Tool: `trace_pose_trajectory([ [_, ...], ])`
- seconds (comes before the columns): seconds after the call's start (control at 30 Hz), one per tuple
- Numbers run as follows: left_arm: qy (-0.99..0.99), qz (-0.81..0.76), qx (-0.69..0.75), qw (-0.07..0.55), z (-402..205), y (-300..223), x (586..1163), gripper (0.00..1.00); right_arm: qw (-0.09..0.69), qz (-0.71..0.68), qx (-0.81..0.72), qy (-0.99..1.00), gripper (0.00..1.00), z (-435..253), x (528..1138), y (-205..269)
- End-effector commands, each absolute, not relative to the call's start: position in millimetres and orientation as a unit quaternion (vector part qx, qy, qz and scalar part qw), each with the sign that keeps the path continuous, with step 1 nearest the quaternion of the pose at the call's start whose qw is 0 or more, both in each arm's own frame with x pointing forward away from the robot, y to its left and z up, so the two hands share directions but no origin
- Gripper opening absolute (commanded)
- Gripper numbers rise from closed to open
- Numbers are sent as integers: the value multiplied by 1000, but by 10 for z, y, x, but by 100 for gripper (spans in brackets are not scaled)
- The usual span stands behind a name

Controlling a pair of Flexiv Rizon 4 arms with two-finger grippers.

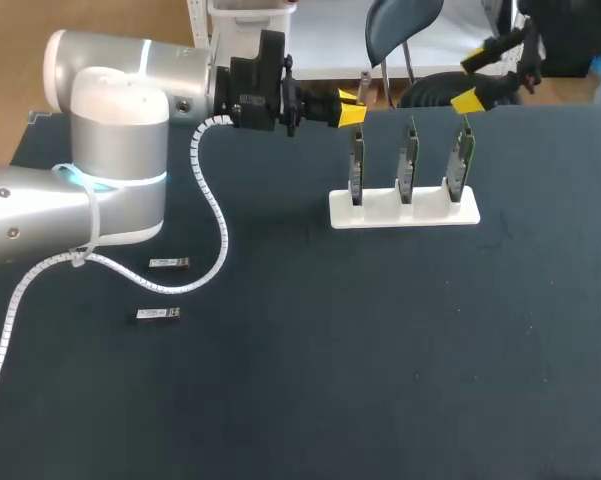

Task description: Pick up the optical module with the left hand, and insert it into the network port with the right hand.

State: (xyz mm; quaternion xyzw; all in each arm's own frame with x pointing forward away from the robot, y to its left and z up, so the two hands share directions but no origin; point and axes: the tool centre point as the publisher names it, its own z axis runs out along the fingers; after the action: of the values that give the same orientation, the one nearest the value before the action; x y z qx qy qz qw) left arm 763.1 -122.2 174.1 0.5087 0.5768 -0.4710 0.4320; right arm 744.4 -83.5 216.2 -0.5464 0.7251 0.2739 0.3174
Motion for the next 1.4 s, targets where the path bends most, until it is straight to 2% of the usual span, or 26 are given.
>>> trace_pose_trajectory([
  [0.03,578,-469,507,435,1738,-1219,7608,0,190,421,-627,627,100,2125,7533,-704],
  [0.47,578,-469,507,435,1738,-1219,7608,0,200,425,-637,612,100,2087,7662,-325],
  [0.97,578,-469,507,435,1738,-1219,7608,0,271,398,-608,632,100,2098,7616,-130],
  [1.4,578,-469,507,435,1738,-1219,7608,0,291,405,-597,627,100,2116,7663,85],
])
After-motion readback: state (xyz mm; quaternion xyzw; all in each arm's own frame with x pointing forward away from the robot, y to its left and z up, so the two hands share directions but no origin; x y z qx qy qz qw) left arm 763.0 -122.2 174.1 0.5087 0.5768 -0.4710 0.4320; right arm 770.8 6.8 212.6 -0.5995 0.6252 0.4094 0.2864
